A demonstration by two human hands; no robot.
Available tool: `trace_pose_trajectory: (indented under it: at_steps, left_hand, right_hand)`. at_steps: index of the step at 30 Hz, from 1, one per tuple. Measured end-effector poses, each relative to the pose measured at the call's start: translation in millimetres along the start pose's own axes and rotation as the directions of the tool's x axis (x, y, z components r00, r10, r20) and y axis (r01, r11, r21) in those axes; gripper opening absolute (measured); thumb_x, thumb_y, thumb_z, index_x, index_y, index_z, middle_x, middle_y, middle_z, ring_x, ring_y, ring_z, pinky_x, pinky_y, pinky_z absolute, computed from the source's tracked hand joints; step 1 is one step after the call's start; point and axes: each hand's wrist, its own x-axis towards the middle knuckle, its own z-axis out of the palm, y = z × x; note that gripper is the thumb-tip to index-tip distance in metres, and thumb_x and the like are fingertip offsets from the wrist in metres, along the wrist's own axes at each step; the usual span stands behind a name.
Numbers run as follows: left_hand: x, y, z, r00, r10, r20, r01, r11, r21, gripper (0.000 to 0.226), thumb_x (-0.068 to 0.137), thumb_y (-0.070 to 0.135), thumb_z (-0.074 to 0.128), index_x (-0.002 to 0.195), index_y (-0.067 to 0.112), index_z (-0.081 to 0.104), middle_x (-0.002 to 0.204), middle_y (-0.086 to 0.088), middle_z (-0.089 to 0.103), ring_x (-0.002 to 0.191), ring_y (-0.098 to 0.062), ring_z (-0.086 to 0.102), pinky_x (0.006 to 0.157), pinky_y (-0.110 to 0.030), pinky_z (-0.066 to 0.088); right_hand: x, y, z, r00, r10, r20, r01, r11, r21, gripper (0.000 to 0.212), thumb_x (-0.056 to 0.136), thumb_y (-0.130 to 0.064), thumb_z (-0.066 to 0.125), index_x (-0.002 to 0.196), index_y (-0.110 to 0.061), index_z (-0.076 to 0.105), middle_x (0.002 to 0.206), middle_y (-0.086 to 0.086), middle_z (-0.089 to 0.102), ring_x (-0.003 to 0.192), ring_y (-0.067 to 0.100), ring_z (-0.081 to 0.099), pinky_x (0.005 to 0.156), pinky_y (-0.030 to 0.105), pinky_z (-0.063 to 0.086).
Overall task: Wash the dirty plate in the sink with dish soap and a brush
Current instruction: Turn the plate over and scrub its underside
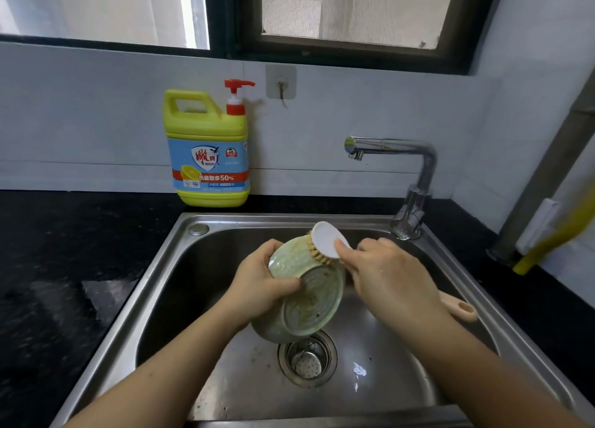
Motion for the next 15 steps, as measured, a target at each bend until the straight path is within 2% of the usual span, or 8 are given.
trace_pose_trajectory:
  at_steps: [2, 5, 7, 9, 11, 13, 15]
  left_hand:
    - [-0.4, 0.1, 1.2, 1.000, 0.007, -0.004, -0.007, 1.000, -0.015, 0.037, 0.056, 0.016, 0.069, 0.091, 0.024, 0.059, 0.088, -0.001, 0.066, 0.083, -0.015, 0.066, 0.071, -0.030, 0.057]
    - [-0.4, -1.4, 2.7, 1.000, 0.029, -0.009, -0.029, 0.999, -0.043, 0.050, 0.061, 0.004, 0.072, 0.097, 0.035, 0.058, 0.094, 0.005, 0.067, 0.084, -0.002, 0.066, 0.070, -0.017, 0.055]
    - [0.4, -2.7, 1.7, 1.000, 0.029, 0.008, -0.029, 1.000, -0.006, 0.047, 0.067, -0.003, 0.073, 0.096, 0.031, 0.058, 0.093, 0.003, 0.067, 0.085, -0.008, 0.066, 0.072, -0.023, 0.057]
    - [0.9, -2.0, 0.4, 0.999, 0.030, 0.019, -0.031, 0.999, 0.038, 0.034, 0.066, 0.005, 0.075, 0.090, 0.023, 0.059, 0.087, -0.001, 0.066, 0.083, -0.016, 0.065, 0.072, -0.033, 0.057]
    - [0.5, -0.5, -0.3, 1.000, 0.019, 0.009, -0.019, 0.999, 0.044, 0.032, 0.061, 0.016, 0.073, 0.089, 0.019, 0.058, 0.086, -0.003, 0.065, 0.082, -0.019, 0.065, 0.072, -0.037, 0.057]
    - [0.6, -0.8, -0.5, 1.000, 0.006, 0.004, -0.006, 0.999, 0.032, 0.035, 0.059, 0.019, 0.071, 0.092, 0.018, 0.058, 0.089, -0.005, 0.066, 0.085, -0.022, 0.066, 0.074, -0.040, 0.058]
    - [0.8, -1.4, -1.1, 1.000, -0.016, -0.004, 0.016, 1.000, -0.011, 0.036, 0.060, 0.018, 0.071, 0.093, 0.016, 0.058, 0.091, -0.008, 0.066, 0.088, -0.026, 0.067, 0.076, -0.045, 0.058]
  right_hand:
    - [-0.7, -10.2, -2.3, 0.996, -0.074, -0.051, 0.076, 0.997, 0.035, 0.049, 0.051, -0.019, 0.091, 0.097, -0.021, 0.074, 0.060, -0.001, 0.056, 0.051, 0.020, 0.051, 0.033, 0.025, 0.033]
    - [0.8, -24.6, -2.3, 0.987, -0.138, -0.081, 0.143, 0.988, 0.059, 0.053, 0.050, -0.017, 0.089, 0.100, -0.020, 0.074, 0.065, 0.000, 0.059, 0.054, 0.021, 0.053, 0.034, 0.023, 0.035]
    - [3.7, -22.3, -1.7, 0.996, -0.077, -0.048, 0.079, 0.996, 0.044, 0.053, 0.051, -0.016, 0.090, 0.102, -0.019, 0.073, 0.065, 0.000, 0.059, 0.053, 0.021, 0.052, 0.034, 0.023, 0.033]
    - [5.7, -12.0, 1.1, 1.000, 0.018, 0.019, -0.018, 1.000, -0.006, 0.051, 0.060, -0.017, 0.087, 0.108, -0.020, 0.071, 0.065, -0.001, 0.057, 0.055, 0.018, 0.048, 0.038, 0.024, 0.027]
    - [4.6, -0.4, 2.8, 0.997, 0.070, 0.038, -0.069, 0.997, -0.024, 0.048, 0.062, -0.017, 0.086, 0.107, -0.022, 0.070, 0.062, -0.001, 0.054, 0.055, 0.016, 0.039, 0.040, 0.024, 0.024]
    - [1.4, 6.0, 3.3, 0.999, 0.046, 0.011, -0.046, 0.999, 0.011, 0.048, 0.054, -0.015, 0.090, 0.098, -0.021, 0.073, 0.057, -0.001, 0.053, 0.049, 0.018, 0.042, 0.036, 0.024, 0.027]
    - [-1.1, 2.5, 3.2, 0.998, -0.047, -0.033, 0.049, 0.997, 0.056, 0.048, 0.054, -0.017, 0.090, 0.099, -0.022, 0.073, 0.059, -0.002, 0.055, 0.051, 0.020, 0.049, 0.033, 0.027, 0.034]
